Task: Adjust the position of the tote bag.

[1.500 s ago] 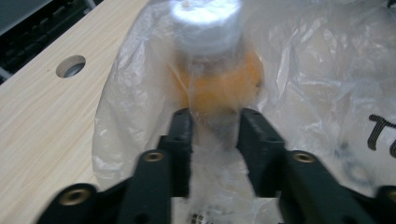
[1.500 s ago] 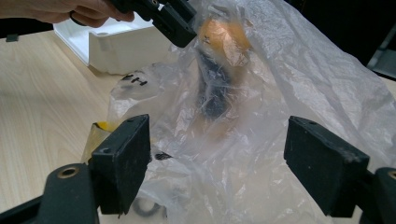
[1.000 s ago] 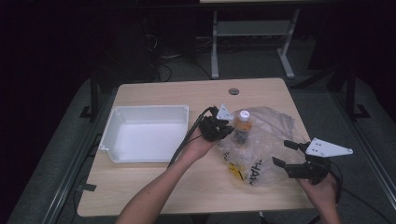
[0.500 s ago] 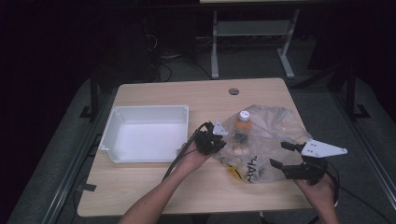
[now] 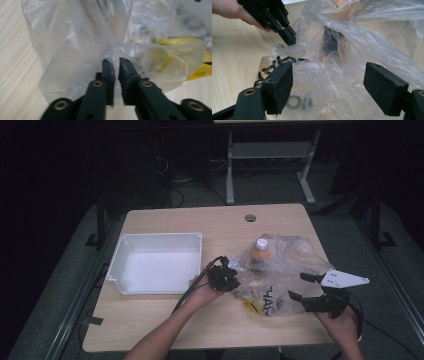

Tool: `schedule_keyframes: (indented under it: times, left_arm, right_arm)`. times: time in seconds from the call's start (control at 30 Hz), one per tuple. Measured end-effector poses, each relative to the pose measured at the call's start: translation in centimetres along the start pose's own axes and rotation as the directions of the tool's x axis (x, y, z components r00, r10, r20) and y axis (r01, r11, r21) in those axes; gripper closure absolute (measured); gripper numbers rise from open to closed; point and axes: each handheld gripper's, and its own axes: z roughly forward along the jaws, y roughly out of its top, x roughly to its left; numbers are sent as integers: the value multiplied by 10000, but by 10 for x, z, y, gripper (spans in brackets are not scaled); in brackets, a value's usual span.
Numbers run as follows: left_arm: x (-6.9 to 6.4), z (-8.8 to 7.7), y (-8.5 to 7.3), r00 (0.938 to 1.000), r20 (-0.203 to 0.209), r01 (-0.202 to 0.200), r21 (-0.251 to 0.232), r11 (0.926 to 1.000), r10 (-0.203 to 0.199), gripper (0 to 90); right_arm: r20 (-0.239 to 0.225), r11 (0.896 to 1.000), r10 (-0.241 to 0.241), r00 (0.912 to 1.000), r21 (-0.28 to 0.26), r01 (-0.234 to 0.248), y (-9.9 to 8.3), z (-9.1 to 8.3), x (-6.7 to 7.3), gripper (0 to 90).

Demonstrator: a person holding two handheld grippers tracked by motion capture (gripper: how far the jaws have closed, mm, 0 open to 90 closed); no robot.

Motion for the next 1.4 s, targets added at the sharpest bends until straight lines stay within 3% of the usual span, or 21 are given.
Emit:
schedule_keyframes:
  times: [0.07,0.13,0.2,0.3,0.43,0.5,0.63,0.77,0.93,1.13,1.2,1.23,1.33,1.4]
  left_arm:
    - [1,-10,-2,9991,296,316,-234,9992,-309,732]
    - [3,-15,-2,9995,252,218,-253,9994,-212,725]
    - [4,-30,-3,9993,259,269,-347,9990,-260,660]
    - [3,-39,-3,9987,296,423,-550,9976,-407,641]
    - [1,-64,2,9995,263,166,-680,9975,-149,599]
    - [0,-68,4,9996,268,40,-804,9968,-19,582]
    - [-5,-84,21,9991,271,-305,-1222,9920,340,554]
    - [-8,-84,36,9981,172,-565,-1287,9901,592,529]
    - [-7,-74,57,9972,187,-693,-1403,9877,726,491]
    - [5,-55,76,9994,-246,-282,-1227,9920,254,453]
    - [11,-47,78,9998,-202,-12,-1108,9938,-10,447]
    - [16,-40,80,9992,-377,81,-942,9955,-117,441]
    - [19,-33,79,9988,-250,404,-972,9944,-431,428]
    - [20,-28,80,9972,-463,537,-946,9941,-583,401]
  right_arm:
    - [6,10000,28,10000,-15,-28,0,-1,0,230]
    - [13,10000,36,10000,-14,-36,0,-1,0,230]
    - [12,10000,13,10000,-23,-13,0,-1,-1,230]
    - [-6,10000,13,10000,-26,-13,1,-1,0,230]
    - [-17,10000,20,10000,-80,-20,1,-2,0,230]
    - [-16,10000,22,10000,-88,-22,2,-2,0,230]
    - [-48,10000,17,10000,-87,-17,2,-1,1,230]
    - [-86,10000,18,10000,-45,-19,2,0,1,230]
    - [-112,9999,71,9999,-108,-72,2,-1,1,230]
    - [-211,9998,120,9997,-143,-123,2,-1,0,230]
    - [-220,9998,146,9997,-146,-149,2,-1,0,230]
    - [-212,9997,131,9997,-205,-136,3,-1,0,230]
    - [-226,9997,138,9996,-215,-143,3,-1,0,230]
    - [-248,9997,141,9996,-175,-145,2,-1,0,230]
